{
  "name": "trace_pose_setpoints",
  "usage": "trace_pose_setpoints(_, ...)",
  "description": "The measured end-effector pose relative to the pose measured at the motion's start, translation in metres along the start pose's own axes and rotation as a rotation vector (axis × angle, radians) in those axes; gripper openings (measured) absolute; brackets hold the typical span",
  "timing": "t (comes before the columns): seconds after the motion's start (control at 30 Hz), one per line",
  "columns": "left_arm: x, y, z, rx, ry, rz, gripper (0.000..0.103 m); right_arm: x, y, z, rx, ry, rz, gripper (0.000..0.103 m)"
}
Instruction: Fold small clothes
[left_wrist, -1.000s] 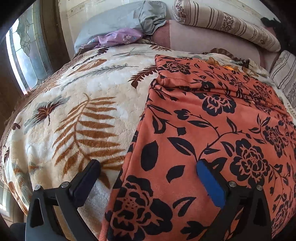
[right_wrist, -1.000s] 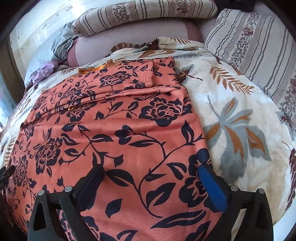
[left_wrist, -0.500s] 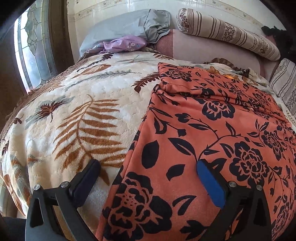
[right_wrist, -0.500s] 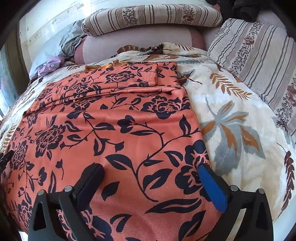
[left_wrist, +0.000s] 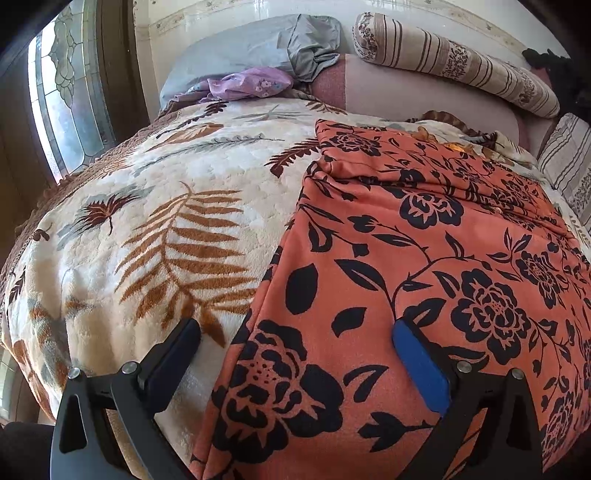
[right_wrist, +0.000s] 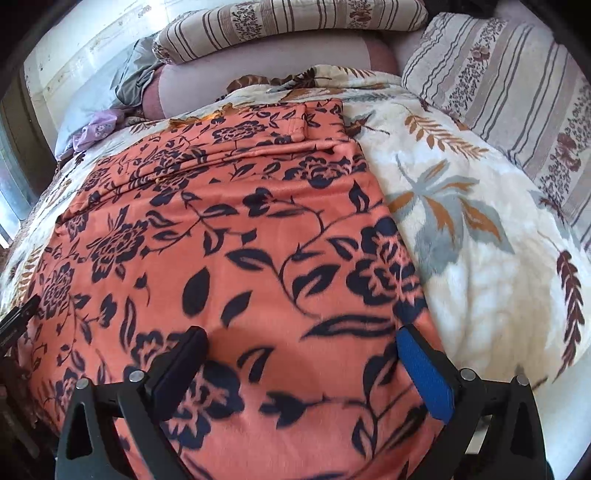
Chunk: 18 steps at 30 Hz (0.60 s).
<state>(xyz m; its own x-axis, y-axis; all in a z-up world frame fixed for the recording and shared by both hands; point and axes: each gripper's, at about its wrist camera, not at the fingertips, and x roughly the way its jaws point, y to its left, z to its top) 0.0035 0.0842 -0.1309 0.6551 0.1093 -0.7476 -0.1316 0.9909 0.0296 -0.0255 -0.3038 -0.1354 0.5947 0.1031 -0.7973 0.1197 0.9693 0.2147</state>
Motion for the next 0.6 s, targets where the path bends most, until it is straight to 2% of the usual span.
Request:
trace_pose_setpoints(0.07,-0.004,0.001,0.007,-0.006,0.024,0.006,0.103,-0.016,-0.013,-0.022,0.117,0.023,0.157,0.103)
trace_pose_setpoints(0.17,-0.023,0.004,0.013,-0.038,-0.094,0.041,0.103,-0.027,-0.034,-0.053,0.292,0.083,0.288,0.103)
trace_pose_setpoints(0.23,-0.032,0.005,0.015,-0.040,-0.135,0.036,0.103,-0.041,-0.050,-0.061,0.385,0.045,0.382,0.100)
trace_pose_setpoints(0.33,-0.036,0.007,0.015,-0.039,-0.119,-0.029,0.103,-0.065,-0.073,-0.041,0.419,-0.049,0.370,0.100)
trace_pose_setpoints(0.4,-0.035,0.012,0.016,-0.031,-0.075,-0.090,0.103,-0.066,-0.084,-0.019,0.358,-0.047,0.357,0.100)
trace_pose_setpoints(0.47,-0.038,0.019,0.015,-0.026,-0.027,-0.153,0.103,-0.056,-0.092,0.002,0.277,0.011,0.332,0.100)
trace_pose_setpoints(0.6,-0.054,0.044,0.003,-0.045,0.024,-0.240,0.103,-0.035,-0.114,0.014,0.178,0.114,0.266,0.088)
